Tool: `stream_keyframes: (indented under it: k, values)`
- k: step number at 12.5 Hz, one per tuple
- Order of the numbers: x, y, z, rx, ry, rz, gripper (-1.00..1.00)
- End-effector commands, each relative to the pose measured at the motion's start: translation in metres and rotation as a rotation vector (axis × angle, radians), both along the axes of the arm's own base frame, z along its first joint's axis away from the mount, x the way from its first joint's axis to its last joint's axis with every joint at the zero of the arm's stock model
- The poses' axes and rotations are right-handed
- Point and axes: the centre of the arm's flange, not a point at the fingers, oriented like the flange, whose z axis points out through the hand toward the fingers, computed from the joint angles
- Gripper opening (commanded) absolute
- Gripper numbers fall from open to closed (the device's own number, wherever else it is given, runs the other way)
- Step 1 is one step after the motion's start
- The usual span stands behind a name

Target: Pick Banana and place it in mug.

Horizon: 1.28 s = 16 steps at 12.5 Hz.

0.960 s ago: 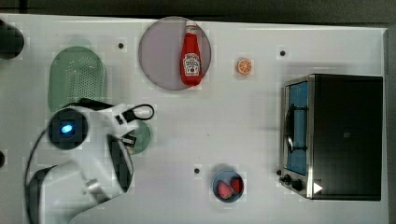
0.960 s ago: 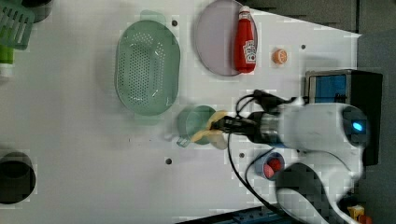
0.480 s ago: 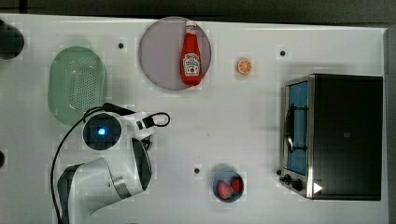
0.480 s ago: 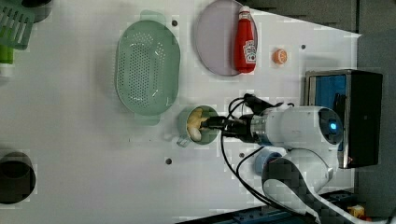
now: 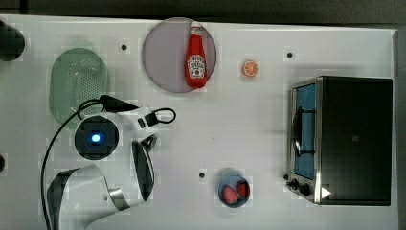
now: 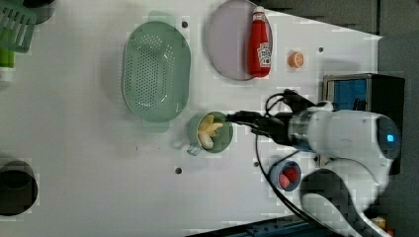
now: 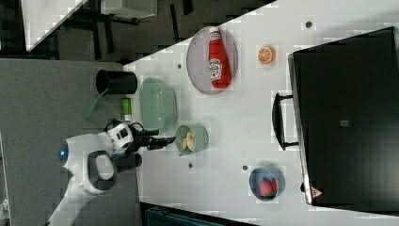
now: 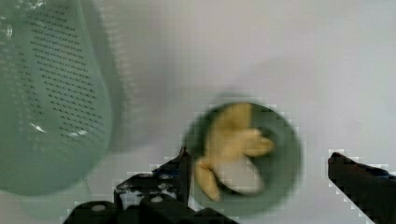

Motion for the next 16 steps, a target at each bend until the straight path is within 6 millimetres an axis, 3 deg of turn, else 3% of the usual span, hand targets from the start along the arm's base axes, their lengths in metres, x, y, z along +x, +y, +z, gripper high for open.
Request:
stream_keyframes:
  k: [1, 6, 8, 11, 16]
  values:
    - [0.020, -0.048, 0.099, -0.023, -0.056, -0.149, 1.00]
    - [0.032, -0.176, 0.231, -0.030, -0.077, -0.372, 1.00]
    - [0.027, -0.215, 0.266, -0.051, -0.084, -0.424, 1.00]
    - [0.008, -0.249, 0.279, -0.054, 0.021, -0.485, 1.00]
    - [0.008, -0.262, 0.268, -0.054, 0.055, -0.508, 1.00]
